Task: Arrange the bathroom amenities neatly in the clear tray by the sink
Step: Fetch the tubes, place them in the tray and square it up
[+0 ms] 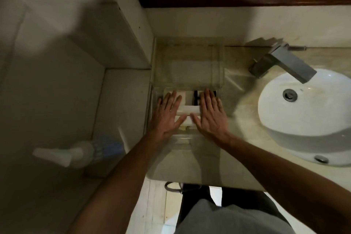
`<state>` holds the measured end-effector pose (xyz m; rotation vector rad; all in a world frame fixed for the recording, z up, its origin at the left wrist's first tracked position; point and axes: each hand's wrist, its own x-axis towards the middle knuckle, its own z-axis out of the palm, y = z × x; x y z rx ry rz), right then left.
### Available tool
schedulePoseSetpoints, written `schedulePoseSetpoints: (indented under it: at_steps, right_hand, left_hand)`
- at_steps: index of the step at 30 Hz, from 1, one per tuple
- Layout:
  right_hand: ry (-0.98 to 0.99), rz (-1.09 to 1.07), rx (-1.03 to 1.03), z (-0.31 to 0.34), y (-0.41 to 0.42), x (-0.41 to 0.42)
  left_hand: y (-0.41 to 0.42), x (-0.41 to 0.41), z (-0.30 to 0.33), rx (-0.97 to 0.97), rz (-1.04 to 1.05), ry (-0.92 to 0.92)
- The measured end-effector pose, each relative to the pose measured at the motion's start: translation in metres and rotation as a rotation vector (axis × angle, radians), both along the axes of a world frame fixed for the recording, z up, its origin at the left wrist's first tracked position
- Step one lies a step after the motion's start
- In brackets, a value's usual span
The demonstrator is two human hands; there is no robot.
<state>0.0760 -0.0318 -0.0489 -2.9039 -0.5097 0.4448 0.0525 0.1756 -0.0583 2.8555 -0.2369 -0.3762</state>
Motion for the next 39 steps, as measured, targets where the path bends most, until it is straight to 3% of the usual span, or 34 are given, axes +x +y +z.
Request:
schedulePoseSetpoints:
  at_steps: [10,15,23,39]
  right_hand:
    - [0.042,-0.018,0.031,0.006,0.0,-0.001]
    - [-0.026,-0.049,0.177,0.028,-0.041,-0.019]
    - [0.16,0.205,-0.124,0.013,-0.085,-0.009]
    - [0.129,0.203,-0.025,0.007,-0.079,0.011]
  left_hand:
    - [-0.005,-0.003,0.014,-0.054,0.061,0.019]
    - [0.024,-0.041,0.045,-0.085,0.295,-0.06]
    - [0.056,-0.048,0.041,0.154,0.198,0.201]
    - [0.055,-0.015,0.05,0.127,0.158,0.177]
